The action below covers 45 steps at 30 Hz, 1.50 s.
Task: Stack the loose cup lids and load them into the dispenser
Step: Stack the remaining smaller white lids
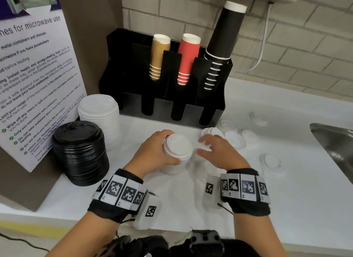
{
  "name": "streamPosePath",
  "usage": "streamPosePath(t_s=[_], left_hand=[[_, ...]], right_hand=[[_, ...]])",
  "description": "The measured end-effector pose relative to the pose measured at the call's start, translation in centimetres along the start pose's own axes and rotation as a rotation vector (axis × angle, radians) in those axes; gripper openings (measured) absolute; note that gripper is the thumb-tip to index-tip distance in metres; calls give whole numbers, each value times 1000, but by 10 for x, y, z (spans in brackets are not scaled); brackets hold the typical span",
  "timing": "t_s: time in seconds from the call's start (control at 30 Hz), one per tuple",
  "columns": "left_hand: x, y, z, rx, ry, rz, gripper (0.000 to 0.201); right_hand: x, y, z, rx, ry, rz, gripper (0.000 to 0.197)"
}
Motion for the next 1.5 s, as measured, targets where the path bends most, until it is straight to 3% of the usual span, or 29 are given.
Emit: streamPosePath(t_s=[0.13, 0.33, 0.5, 0.6, 0.77, 0.9, 1.03, 1.2, 1.5], left_hand=[[-1, -3, -1, 5, -2, 11, 70], [-3, -6, -3, 9, -4, 4, 69], [-2, -8, -1, 22, -12, 4, 67], [1, -7, 3, 19, -8, 14, 66], [1, -6, 4, 32, 0, 35, 76], [-1, -6, 5, 54, -1, 56, 107], [-3, -7, 5, 74, 9, 56, 111], [-3, -8, 7, 86, 34, 39, 107], [2, -12, 10, 128, 81, -32, 70]], right_hand=[[-26, 14, -5, 306, 239, -229, 73], [-26, 14, -16, 348, 277, -240, 75], [-32, 11, -12, 287, 221, -216, 65], [-34, 9, 3, 205, 57, -167, 60], [3, 7, 19, -50, -323, 135, 45], [32, 6, 3, -105, -284, 233, 44], [44, 3, -7, -87, -238, 228, 48], [49, 2, -11, -81, -174, 215, 53], [49, 2, -12, -103, -193, 229, 54]])
Point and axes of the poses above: each hand's wrist, its own y-axis away from the middle knuckle, its own z-axis out of the back of the hand, x = y × z, the point moved 4 cm from there along -y, towards the middle knuckle, and after that the axes turned 4 degrees about y, right-handed, at the moved point
